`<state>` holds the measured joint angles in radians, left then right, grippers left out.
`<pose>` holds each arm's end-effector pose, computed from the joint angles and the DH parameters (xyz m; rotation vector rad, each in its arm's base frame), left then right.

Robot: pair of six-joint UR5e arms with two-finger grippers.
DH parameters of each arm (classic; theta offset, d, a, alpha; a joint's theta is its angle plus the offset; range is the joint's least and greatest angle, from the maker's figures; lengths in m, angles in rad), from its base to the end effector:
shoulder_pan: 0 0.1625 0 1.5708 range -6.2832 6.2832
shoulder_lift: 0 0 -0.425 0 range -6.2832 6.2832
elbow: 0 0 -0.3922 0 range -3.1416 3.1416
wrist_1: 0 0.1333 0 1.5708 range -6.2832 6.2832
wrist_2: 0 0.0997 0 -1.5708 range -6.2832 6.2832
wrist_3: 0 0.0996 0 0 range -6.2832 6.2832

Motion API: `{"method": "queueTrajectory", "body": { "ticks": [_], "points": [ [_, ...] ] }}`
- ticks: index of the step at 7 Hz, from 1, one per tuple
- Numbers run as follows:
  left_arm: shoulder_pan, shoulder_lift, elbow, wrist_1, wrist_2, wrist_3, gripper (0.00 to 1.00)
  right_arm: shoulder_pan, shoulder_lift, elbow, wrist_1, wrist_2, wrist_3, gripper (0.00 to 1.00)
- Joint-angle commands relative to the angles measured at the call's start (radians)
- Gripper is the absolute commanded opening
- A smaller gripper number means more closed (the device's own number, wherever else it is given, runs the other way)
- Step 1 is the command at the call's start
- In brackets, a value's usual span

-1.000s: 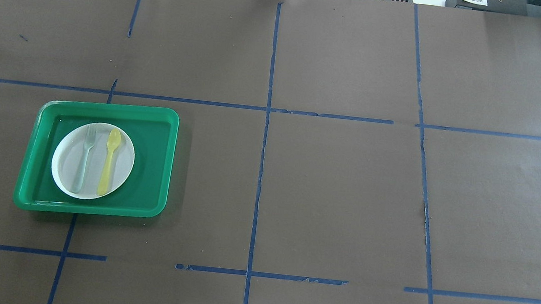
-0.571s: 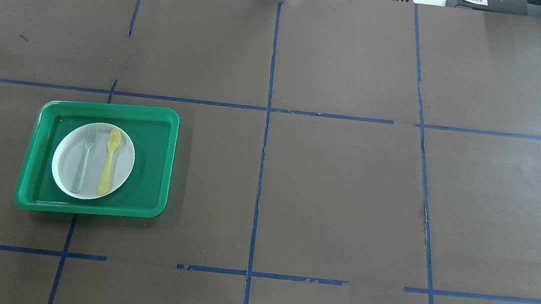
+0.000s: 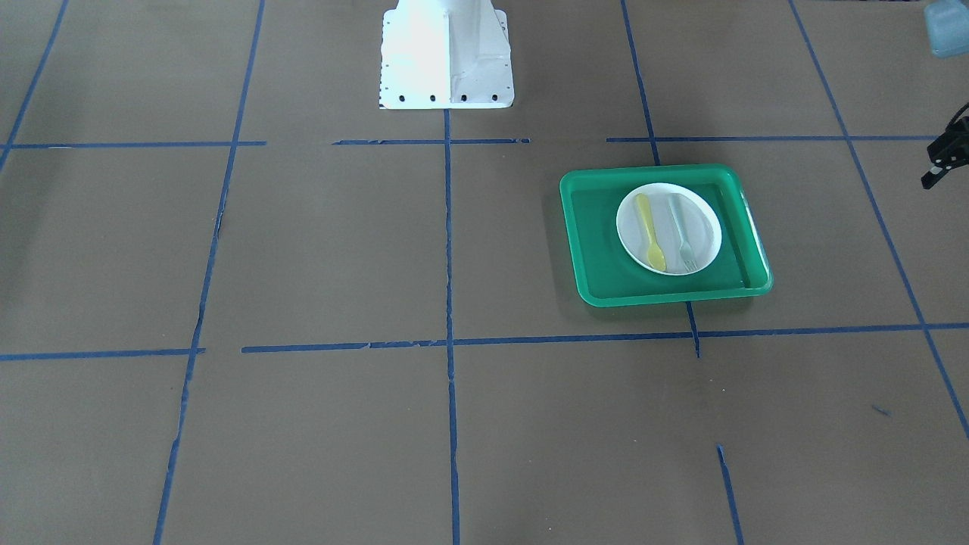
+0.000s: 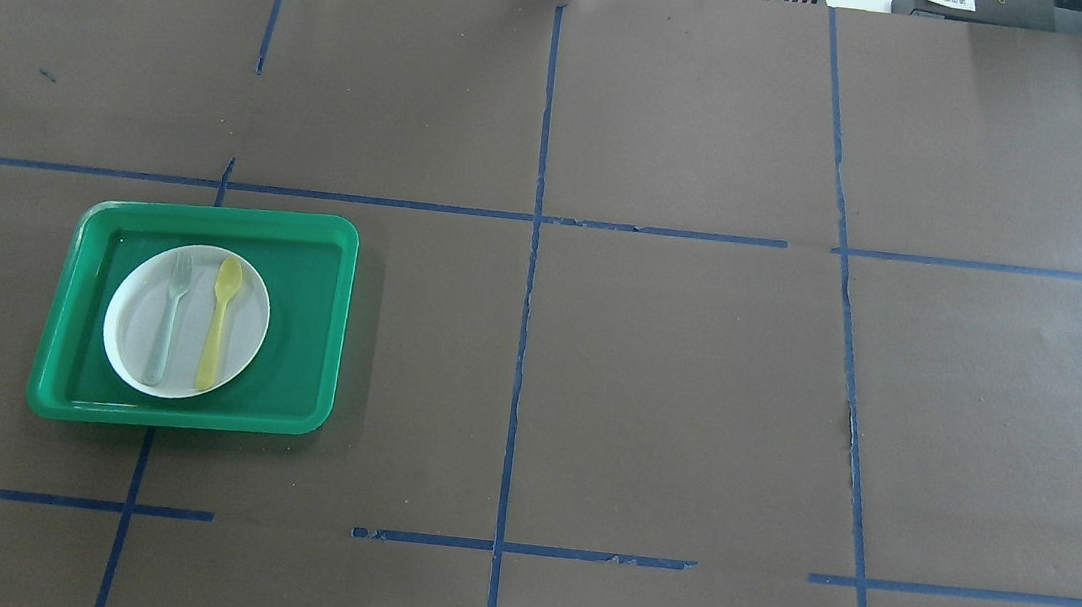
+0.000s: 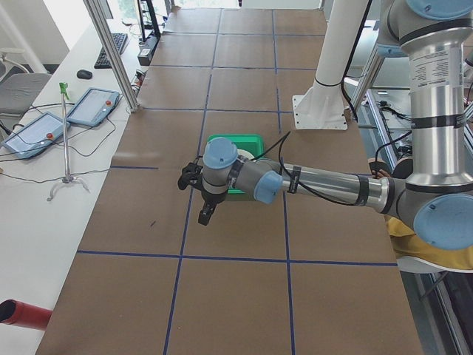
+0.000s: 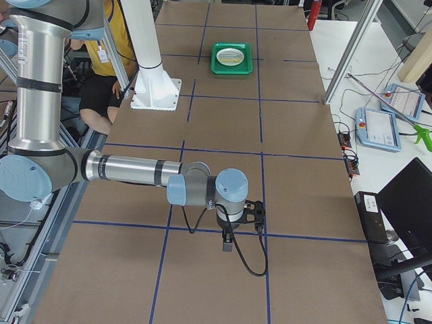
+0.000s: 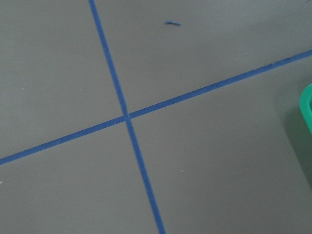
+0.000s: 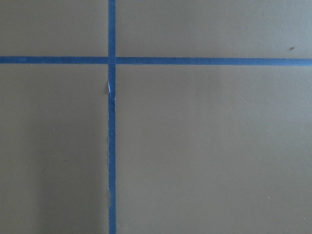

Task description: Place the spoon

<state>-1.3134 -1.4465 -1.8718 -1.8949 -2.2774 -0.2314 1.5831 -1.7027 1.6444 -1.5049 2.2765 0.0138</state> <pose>0.0500 -0.4596 0.5339 0.2982 0.7874 0.2013 0.0741 -0.4350 0.6817 0.0067 -0.7057 0.0223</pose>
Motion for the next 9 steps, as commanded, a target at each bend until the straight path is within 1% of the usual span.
{"method": "queueTrajectory", "body": {
  "ticks": [1, 2, 4, 5, 7, 8, 9],
  "points": [
    [0.265, -0.079, -0.052, -0.088, 0.140, -0.420, 1.00, 0.000, 0.000, 0.000, 0.000, 0.000, 0.000, 1.00],
    [0.383, -0.148, -0.044, -0.092, 0.210, -0.550, 1.00, 0.000, 0.000, 0.000, 0.000, 0.000, 0.000, 1.00],
    [0.533, -0.233, 0.018, -0.093, 0.269, -0.705, 1.00, 0.000, 0.000, 0.000, 0.000, 0.000, 0.000, 1.00],
    [0.571, -0.259, 0.045, -0.095, 0.301, -0.748, 1.00, 0.000, 0.000, 0.000, 0.000, 0.000, -0.002, 1.00],
    [0.644, -0.271, 0.075, -0.130, 0.337, -0.807, 1.00, 0.000, 0.000, 0.000, 0.000, 0.000, 0.000, 1.00],
    [0.657, -0.288, 0.089, -0.131, 0.340, -0.822, 0.99, 0.000, 0.000, 0.000, 0.000, 0.000, 0.000, 1.00],
    [0.678, -0.296, 0.097, -0.130, 0.342, -0.842, 0.83, 0.000, 0.000, 0.000, 0.000, 0.000, 0.000, 1.00]
  ]
}}
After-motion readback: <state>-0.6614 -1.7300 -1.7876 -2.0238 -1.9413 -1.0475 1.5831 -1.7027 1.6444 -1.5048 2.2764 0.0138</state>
